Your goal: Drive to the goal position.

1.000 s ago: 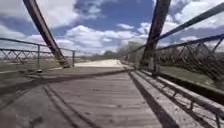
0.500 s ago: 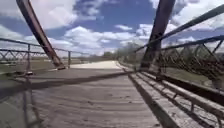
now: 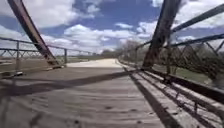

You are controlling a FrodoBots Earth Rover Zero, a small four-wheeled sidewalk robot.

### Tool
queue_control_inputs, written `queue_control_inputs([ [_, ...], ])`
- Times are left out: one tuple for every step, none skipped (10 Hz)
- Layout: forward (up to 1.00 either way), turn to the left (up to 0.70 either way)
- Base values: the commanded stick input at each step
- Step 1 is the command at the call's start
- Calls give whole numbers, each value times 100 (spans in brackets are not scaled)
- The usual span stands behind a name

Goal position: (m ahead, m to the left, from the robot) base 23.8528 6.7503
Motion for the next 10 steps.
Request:
queue_control_inputs([
  [100, 0],
  [100, 0],
  [100, 0],
  [100, 0],
  [100, 0],
  [100, 0],
  [100, 0],
  [100, 0],
  [100, 0],
  [100, 0],
])
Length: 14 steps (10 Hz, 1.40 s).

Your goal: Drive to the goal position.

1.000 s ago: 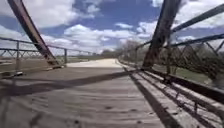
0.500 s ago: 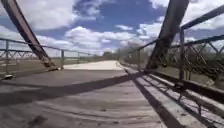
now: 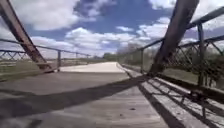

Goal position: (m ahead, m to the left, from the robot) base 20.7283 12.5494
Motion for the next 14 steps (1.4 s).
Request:
queue_control_inputs([
  [100, 0],
  [100, 0],
  [100, 0],
  [100, 0],
  [100, -9],
  [100, -23],
  [100, -3],
  [100, 0],
  [100, 0],
  [100, 0],
  [100, 0],
  [100, 0],
  [100, 0],
  [100, 0],
])
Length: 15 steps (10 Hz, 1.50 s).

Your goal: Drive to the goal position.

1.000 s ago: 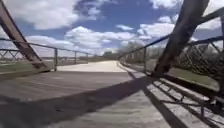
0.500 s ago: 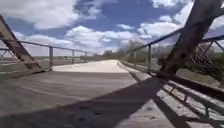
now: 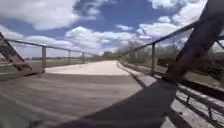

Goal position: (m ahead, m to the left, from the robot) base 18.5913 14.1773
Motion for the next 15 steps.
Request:
queue_control_inputs([
  [100, -25],
  [100, -2],
  [100, 0],
  [100, 0],
  [100, 0],
  [100, 0],
  [100, 0],
  [100, 0],
  [100, 0],
  [100, 0],
  [100, 0],
  [100, 0],
  [100, 0],
  [100, 0],
  [100, 0],
])
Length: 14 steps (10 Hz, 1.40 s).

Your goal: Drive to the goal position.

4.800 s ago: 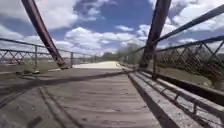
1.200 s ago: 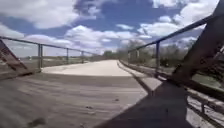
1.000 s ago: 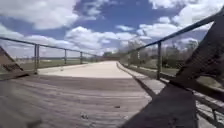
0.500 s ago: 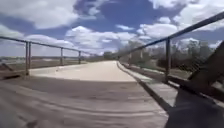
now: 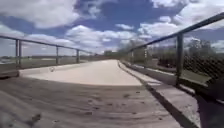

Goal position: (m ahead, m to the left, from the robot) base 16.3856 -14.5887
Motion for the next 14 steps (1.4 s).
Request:
queue_control_inputs([
  [100, 0],
  [100, -9],
  [100, -26],
  [100, 0],
  [100, 0],
  [100, 0],
  [100, 0],
  [100, 0],
  [100, 0],
  [100, 0],
  [100, 0],
  [100, 0],
  [100, 0],
  [100, 0],
])
